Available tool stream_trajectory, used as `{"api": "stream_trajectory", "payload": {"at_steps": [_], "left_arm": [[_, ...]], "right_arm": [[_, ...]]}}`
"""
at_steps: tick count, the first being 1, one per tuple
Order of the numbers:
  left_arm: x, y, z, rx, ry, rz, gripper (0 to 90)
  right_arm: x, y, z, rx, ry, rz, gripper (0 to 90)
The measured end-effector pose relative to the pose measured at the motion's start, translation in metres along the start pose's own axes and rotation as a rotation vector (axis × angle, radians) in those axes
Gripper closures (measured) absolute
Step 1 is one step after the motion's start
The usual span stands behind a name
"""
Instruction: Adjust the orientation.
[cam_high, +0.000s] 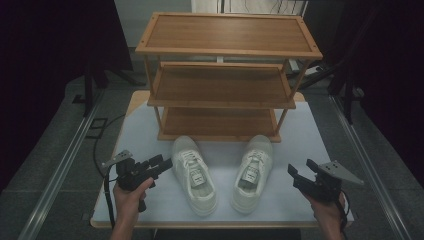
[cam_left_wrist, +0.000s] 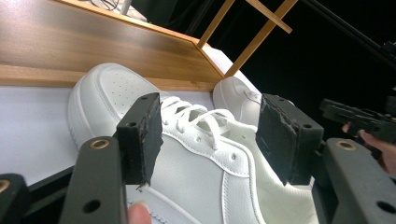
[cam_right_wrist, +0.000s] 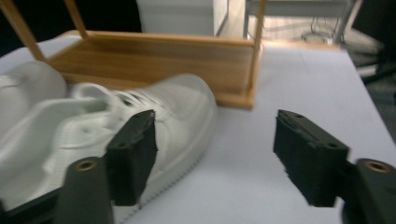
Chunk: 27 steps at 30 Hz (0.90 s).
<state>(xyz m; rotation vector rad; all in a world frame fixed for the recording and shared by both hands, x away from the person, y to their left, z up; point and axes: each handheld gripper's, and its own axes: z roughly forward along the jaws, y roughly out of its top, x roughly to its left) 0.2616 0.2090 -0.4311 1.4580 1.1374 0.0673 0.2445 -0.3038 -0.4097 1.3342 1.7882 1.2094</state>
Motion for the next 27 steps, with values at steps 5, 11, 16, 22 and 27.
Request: {"api": "stream_trajectory", "payload": {"at_steps": [5, 11, 16, 22, 27], "left_arm": [[0.001, -0.002, 0.003, 0.014, -0.005, -0.014, 40.2], [0.000, -0.002, 0.003, 0.017, -0.020, -0.031, 40.3], [-0.001, -0.002, 0.000, 0.008, -0.017, -0.043, 40.8], [-0.004, -0.001, -0.004, 0.000, -0.028, -0.043, 40.9], [-0.004, -0.001, -0.002, 0.009, -0.030, -0.045, 41.1]], "right_arm": [[0.022, 0.010, -0.013, -0.035, 0.092, -0.069, 44.5], [0.063, 0.020, -0.024, -0.038, 0.261, -0.140, 65.9], [0.098, 0.016, -0.020, 0.002, 0.356, -0.177, 85.7], [0.134, 0.001, -0.007, 0.064, 0.392, -0.255, 89.6], [0.150, -0.011, 0.003, 0.111, 0.420, -0.286, 89.6]]}}
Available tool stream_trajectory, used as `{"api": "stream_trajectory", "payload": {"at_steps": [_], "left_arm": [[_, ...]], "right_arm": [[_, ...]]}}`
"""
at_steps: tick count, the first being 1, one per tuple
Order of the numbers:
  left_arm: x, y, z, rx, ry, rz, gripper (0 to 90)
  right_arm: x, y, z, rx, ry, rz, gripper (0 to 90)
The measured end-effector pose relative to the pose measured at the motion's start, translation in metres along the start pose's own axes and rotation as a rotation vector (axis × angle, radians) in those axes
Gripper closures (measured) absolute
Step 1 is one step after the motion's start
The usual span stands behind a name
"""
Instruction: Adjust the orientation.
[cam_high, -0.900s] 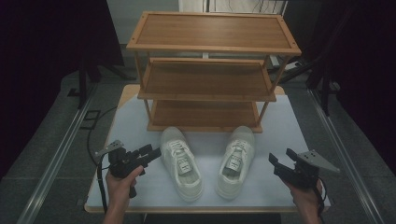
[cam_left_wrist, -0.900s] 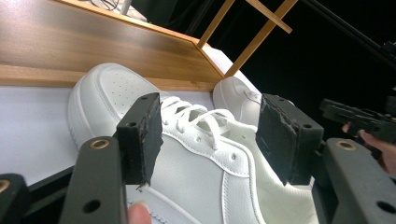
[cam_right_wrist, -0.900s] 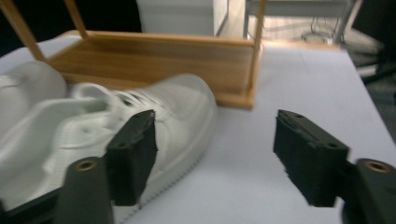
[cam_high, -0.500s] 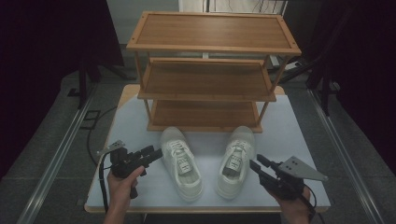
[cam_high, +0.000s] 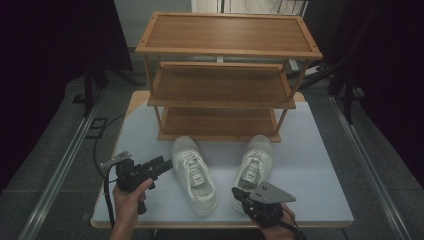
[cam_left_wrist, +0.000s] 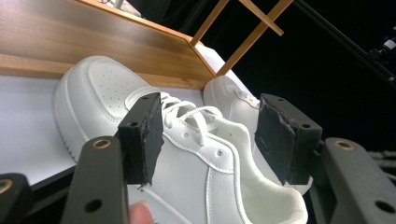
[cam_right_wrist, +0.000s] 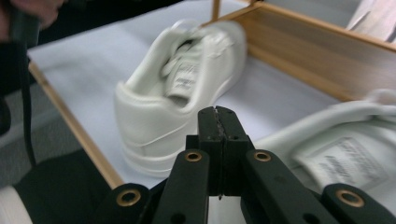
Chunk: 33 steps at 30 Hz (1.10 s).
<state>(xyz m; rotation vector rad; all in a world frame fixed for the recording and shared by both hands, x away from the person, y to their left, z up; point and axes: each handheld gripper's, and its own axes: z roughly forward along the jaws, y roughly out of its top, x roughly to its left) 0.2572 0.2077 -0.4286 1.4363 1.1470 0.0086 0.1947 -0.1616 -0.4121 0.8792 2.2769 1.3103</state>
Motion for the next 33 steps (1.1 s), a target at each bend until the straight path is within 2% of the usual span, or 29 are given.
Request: {"api": "stream_trajectory", "payload": {"at_steps": [9, 11, 14, 16, 17, 18, 19, 22, 23, 25, 26, 30, 33], "left_arm": [[0.000, -0.003, 0.006, 0.027, -0.001, -0.001, 41.1], [0.000, -0.002, 0.005, 0.025, -0.006, -0.001, 41.1], [0.000, -0.002, 0.005, 0.022, -0.007, -0.003, 41.1], [0.000, -0.002, 0.004, 0.020, -0.008, -0.002, 41.1], [-0.001, -0.001, 0.003, 0.017, -0.007, -0.004, 41.1], [-0.001, -0.001, 0.002, 0.015, -0.008, -0.004, 41.1], [-0.001, 0.000, 0.002, 0.014, -0.009, -0.003, 41.1], [-0.001, 0.001, 0.000, 0.010, -0.005, -0.002, 41.1], [-0.001, 0.001, -0.002, 0.009, -0.003, -0.001, 41.1], [-0.001, 0.002, -0.003, 0.005, -0.004, -0.001, 41.1], [-0.001, 0.002, -0.005, 0.004, -0.002, 0.000, 41.1], [0.000, 0.004, -0.010, -0.016, 0.003, -0.005, 41.1], [0.003, 0.004, -0.013, -0.026, 0.010, -0.014, 41.2]], "right_arm": [[0.026, -0.014, 0.034, 0.082, -0.009, -0.077, 89.6], [0.033, -0.018, 0.041, 0.096, -0.027, -0.102, 89.5], [0.037, -0.021, 0.046, 0.103, -0.021, -0.101, 89.6], [0.041, -0.021, 0.046, 0.099, -0.041, -0.117, 89.6], [0.041, -0.021, 0.046, 0.099, -0.036, -0.113, 89.6], [0.043, -0.021, 0.047, 0.096, -0.021, -0.100, 89.7], [0.047, -0.021, 0.049, 0.085, 0.022, -0.085, 89.6], [0.055, -0.020, 0.053, 0.078, 0.050, -0.095, 89.6], [0.064, -0.016, 0.059, 0.078, 0.095, -0.100, 89.6], [0.075, -0.012, 0.067, 0.072, 0.132, -0.115, 89.6], [0.075, -0.012, 0.067, 0.072, 0.132, -0.115, 89.6], [0.092, -0.003, 0.087, 0.056, 0.214, -0.135, 89.6], [0.100, 0.002, 0.102, 0.041, 0.275, -0.116, 89.6]]}}
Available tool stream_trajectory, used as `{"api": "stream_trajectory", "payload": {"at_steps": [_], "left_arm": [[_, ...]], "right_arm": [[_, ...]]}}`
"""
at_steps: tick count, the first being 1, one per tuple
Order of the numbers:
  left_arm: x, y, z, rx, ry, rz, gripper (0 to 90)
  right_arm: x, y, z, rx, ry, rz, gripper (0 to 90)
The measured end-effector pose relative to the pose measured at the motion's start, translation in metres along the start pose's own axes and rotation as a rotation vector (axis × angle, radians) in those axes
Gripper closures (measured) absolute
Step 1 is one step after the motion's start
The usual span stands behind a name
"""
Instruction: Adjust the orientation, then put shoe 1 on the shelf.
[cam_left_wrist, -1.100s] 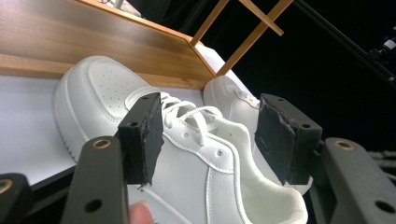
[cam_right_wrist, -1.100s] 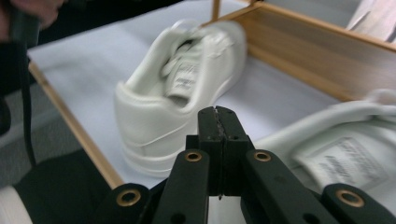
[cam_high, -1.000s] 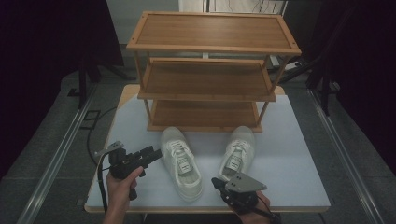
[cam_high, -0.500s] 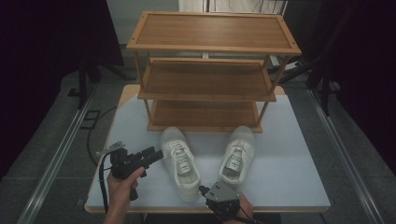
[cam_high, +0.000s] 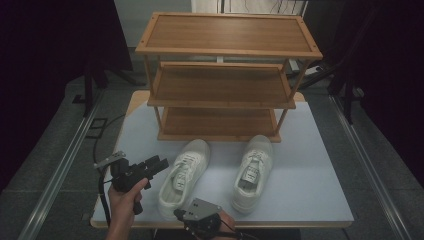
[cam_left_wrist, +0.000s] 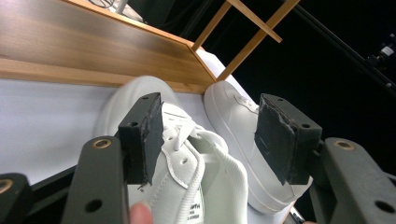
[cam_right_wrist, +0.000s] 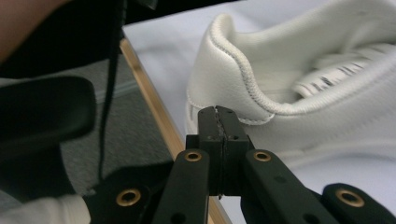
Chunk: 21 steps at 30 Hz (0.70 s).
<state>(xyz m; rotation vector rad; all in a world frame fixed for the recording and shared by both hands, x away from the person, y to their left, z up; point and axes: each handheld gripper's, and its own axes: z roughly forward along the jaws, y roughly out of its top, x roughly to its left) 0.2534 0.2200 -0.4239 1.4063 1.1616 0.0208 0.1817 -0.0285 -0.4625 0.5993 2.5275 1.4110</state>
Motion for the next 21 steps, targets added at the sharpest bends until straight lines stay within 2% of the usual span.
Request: {"api": "stream_trajectory", "payload": {"at_steps": [3, 5, 6, 8, 9, 11, 12, 13, 17, 19, 21], "left_arm": [[0.003, 0.000, -0.001, 0.001, 0.006, -0.006, 41.3], [0.003, 0.000, -0.001, 0.005, 0.009, -0.004, 41.3], [0.003, 0.000, 0.000, 0.005, 0.011, -0.004, 41.3], [0.004, -0.001, 0.000, 0.013, 0.018, 0.004, 41.3], [0.004, -0.001, 0.001, 0.015, 0.025, 0.007, 41.3], [0.004, -0.003, 0.003, 0.026, 0.039, 0.014, 41.2], [0.003, -0.003, 0.004, 0.031, 0.043, 0.016, 41.2], [0.003, -0.004, 0.005, 0.034, 0.050, 0.020, 41.2], [-0.001, -0.008, 0.010, 0.043, 0.073, 0.038, 40.9], [-0.004, -0.010, 0.013, 0.039, 0.089, 0.060, 39.7], [-0.007, -0.011, 0.018, 0.047, 0.096, 0.098, 38.5]], "right_arm": [[0.002, 0.005, 0.009, -0.005, 0.016, -0.001, 89.6], [0.002, 0.005, 0.008, -0.001, 0.017, 0.000, 89.4], [0.001, 0.004, 0.005, -0.006, 0.008, 0.001, 88.9], [-0.007, 0.001, -0.014, -0.045, 0.002, 0.021, 85.5], [-0.007, 0.001, -0.014, -0.045, 0.002, 0.021, 85.5], [-0.014, -0.003, -0.031, -0.067, -0.029, 0.028, 82.5], [-0.022, -0.010, -0.048, -0.076, -0.059, 0.046, 79.3], [-0.022, -0.010, -0.048, -0.076, -0.059, 0.046, 79.3], [-0.035, -0.028, -0.077, -0.111, -0.134, 0.103, 72.0], [-0.040, -0.035, -0.087, -0.115, -0.188, 0.112, 69.9], [-0.044, -0.041, -0.094, -0.128, -0.206, 0.132, 69.5]]}}
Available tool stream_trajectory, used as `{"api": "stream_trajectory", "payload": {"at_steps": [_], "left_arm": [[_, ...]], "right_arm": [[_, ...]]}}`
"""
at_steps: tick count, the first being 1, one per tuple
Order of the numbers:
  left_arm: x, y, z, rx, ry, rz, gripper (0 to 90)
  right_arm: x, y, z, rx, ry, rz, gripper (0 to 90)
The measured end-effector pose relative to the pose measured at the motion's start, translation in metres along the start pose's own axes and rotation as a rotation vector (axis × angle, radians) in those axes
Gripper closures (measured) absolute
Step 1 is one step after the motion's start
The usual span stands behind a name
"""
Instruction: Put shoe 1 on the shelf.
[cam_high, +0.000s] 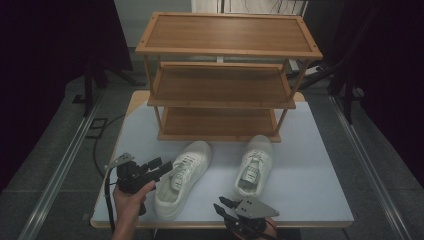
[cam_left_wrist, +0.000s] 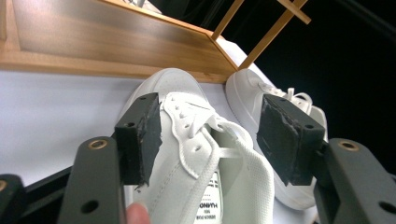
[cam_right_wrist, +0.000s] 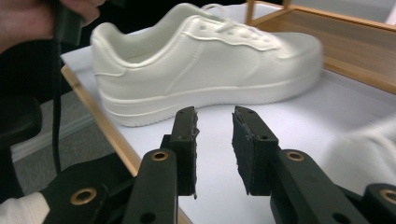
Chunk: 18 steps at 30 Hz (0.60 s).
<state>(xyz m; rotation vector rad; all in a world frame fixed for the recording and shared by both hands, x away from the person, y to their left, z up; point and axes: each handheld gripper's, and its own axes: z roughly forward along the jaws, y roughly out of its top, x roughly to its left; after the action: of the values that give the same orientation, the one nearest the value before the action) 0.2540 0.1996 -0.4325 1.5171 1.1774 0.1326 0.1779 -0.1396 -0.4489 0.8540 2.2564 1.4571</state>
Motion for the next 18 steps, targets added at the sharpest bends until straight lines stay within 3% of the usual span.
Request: {"api": "stream_trajectory", "payload": {"at_steps": [1, 4, 10, 12, 15, 18], "left_arm": [[-0.003, -0.002, 0.006, 0.019, 0.019, 0.036, 37.3], [-0.005, -0.005, 0.012, 0.048, 0.047, 0.066, 37.3], [-0.008, -0.011, 0.026, 0.134, 0.150, 0.147, 38.8], [-0.007, -0.012, 0.028, 0.144, 0.190, 0.158, 39.6], [-0.002, -0.014, 0.031, 0.163, 0.214, 0.153, 40.6], [0.003, -0.015, 0.034, 0.163, 0.192, 0.136, 39.6]], "right_arm": [[-0.005, -0.001, -0.003, -0.004, -0.007, 0.016, 68.6], [-0.006, 0.000, -0.003, -0.011, -0.012, 0.019, 68.0], [0.000, 0.000, -0.002, -0.007, -0.043, -0.026, 64.9], [0.000, -0.001, -0.001, -0.002, -0.042, -0.026, 64.7], [0.000, -0.003, 0.000, 0.004, -0.040, -0.021, 64.2], [0.001, -0.003, 0.001, 0.007, -0.047, -0.029, 63.2]]}}
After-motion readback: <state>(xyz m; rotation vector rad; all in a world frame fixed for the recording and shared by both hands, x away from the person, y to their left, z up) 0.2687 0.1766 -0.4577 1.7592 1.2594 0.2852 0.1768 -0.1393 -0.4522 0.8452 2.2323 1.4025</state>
